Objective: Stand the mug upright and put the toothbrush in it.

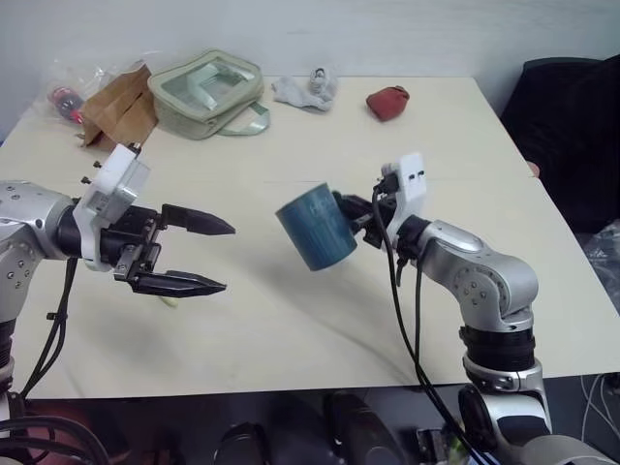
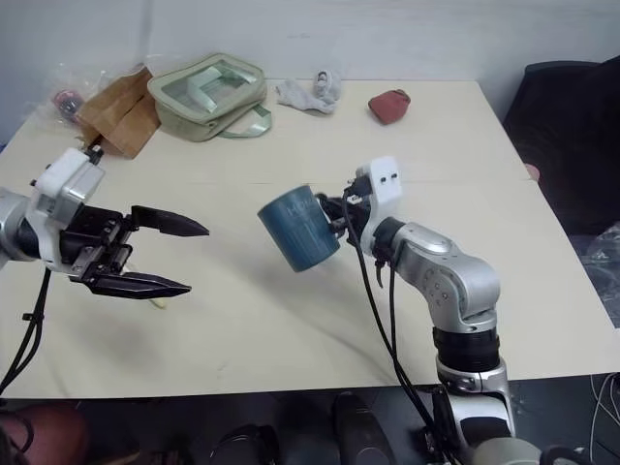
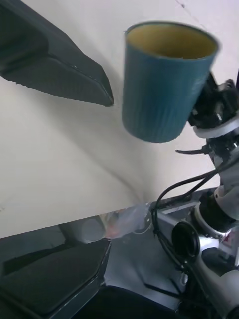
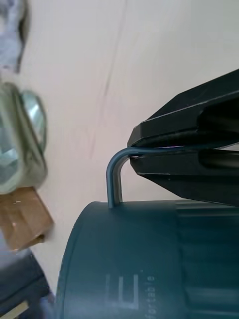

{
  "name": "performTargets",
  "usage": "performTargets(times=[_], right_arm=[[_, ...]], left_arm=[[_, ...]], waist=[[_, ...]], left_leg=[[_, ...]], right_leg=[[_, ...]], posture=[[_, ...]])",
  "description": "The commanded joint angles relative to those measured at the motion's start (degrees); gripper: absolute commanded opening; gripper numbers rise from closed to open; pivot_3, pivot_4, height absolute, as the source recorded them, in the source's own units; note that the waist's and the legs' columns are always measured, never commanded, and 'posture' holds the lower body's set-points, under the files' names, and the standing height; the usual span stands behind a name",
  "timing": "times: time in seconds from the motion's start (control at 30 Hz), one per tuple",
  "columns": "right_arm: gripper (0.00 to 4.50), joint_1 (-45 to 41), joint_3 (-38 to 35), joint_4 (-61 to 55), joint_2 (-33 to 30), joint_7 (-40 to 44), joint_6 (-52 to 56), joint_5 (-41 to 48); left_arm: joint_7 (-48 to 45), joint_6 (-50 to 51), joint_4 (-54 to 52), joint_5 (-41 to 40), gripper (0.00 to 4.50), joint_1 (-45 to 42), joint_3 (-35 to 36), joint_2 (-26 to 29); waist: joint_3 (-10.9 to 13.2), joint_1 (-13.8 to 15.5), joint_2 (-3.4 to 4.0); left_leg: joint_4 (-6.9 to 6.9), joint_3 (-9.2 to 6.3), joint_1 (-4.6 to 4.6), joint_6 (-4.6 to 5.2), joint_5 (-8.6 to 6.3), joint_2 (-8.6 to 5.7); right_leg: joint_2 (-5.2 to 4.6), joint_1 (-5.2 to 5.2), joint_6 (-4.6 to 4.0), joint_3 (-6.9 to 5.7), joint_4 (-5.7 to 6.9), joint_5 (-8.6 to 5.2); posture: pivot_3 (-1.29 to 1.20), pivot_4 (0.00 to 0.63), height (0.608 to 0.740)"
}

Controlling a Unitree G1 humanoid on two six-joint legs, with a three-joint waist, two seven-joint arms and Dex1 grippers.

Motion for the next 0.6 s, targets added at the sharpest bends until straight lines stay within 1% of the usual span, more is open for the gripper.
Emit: performTargets(times=[0.03, 0.13, 0.2, 0.23, 0.37, 0.47, 0.53, 0.57, 0.6], right_arm=[[0.03, 0.5, 4.3, 6.0, 7.5, 1.7, -27.1, -9.3], [0.03, 1.4, 7.1, 12.1, 10.7, 3.3, -37.9, -13.8], [0.03, 0.8, 8.0, 21.1, 13.9, 4.1, -49.7, -17.1], [0.03, 0.3, 8.0, 24.4, 15.0, 5.1, -53.0, -17.5], [0.03, -2.0, 7.5, 34.9, 17.4, 8.7, -61.8, -18.5], [0.03, -2.0, 7.3, 40.4, 17.8, 11.8, -65.5, -18.7], [0.56, -1.2, 7.1, 41.9, 17.5, 13.8, -66.9, -18.4], [0.67, -1.0, 6.9, 42.4, 17.5, 14.3, -67.3, -18.3], [1.05, 0.0, 6.7, 41.5, 17.1, 15.5, -66.9, -17.6]], left_arm=[[0.8, 2.9, -1.4, -1.6, 4.50, 6.0, 9.6, 4.6], [2.0, 4.4, -1.7, -2.0, 4.50, 9.4, 13.5, 5.9], [3.3, 5.6, -1.8, -2.2, 4.50, 11.5, 16.2, 6.4], [3.7, 5.8, -2.0, -2.2, 4.50, 12.0, 16.8, 6.5], [4.2, 6.2, -2.5, -2.5, 4.50, 12.3, 17.2, 6.8], [4.3, 6.3, -2.5, -2.6, 4.50, 12.1, 17.2, 6.9], [4.4, 6.3, -2.6, -2.6, 4.50, 12.2, 17.3, 7.0], [4.4, 6.3, -2.6, -2.6, 4.50, 12.3, 17.3, 7.0], [4.3, 6.4, -2.7, -2.7, 4.50, 12.4, 17.4, 7.1]], waist=[[0.0, 0.0, -0.02], [0.0, -0.7, -0.01], [0.0, -1.1, -0.01], [0.0, -1.3, -0.01], [0.0, -1.4, 0.02], [0.0, -1.6, 0.04], [0.0, -1.7, 0.04], [0.0, -1.9, 0.04], [0.0, -2.0, 0.04]], left_leg=[[-0.05, -0.01, -0.02, 0.00, 0.00, -0.02], [0.02, 0.01, -0.03, 0.00, 0.00, -0.01], [0.04, 0.00, -0.03, 0.00, 0.00, -0.01], [0.07, -0.01, -0.02, 0.00, 0.00, -0.01], [0.11, -0.03, -0.01, 0.00, 0.00, -0.01], [0.12, -0.03, 0.00, -0.01, 0.00, 0.00], [0.12, -0.06, 0.03, -0.01, 0.00, 0.01], [0.12, -0.06, 0.03, -0.01, 0.00, 0.01], [0.12, -0.06, 0.03, -0.02, 0.00, 0.01]], right_leg=[[-0.04, 0.00, -0.01, -0.01, -0.06, -0.01], [-0.05, -0.03, -0.01, -0.03, 0.00, -0.01], [-0.06, -0.03, -0.02, -0.03, 0.07, -0.01], [-0.06, -0.02, -0.02, -0.05, 0.10, -0.02], [-0.06, -0.02, -0.03, -0.07, 0.18, -0.02], [-0.07, -0.02, -0.05, -0.10, 0.25, -0.03], [-0.08, -0.01, -0.10, -0.14, 0.31, -0.06], [-0.08, -0.01, -0.10, -0.15, 0.31, -0.06], [-0.08, -0.01, -0.11, -0.15, 0.39, -0.06]], posture=[[0.00, 0.150, 0.740], [0.00, 0.150, 0.740], [0.00, 0.150, 0.740], [0.00, 0.150, 0.740], [0.00, 0.150, 0.740], [0.00, 0.150, 0.740], [0.00, 0.150, 0.740], [0.00, 0.150, 0.740], [0.00, 0.150, 0.740]])
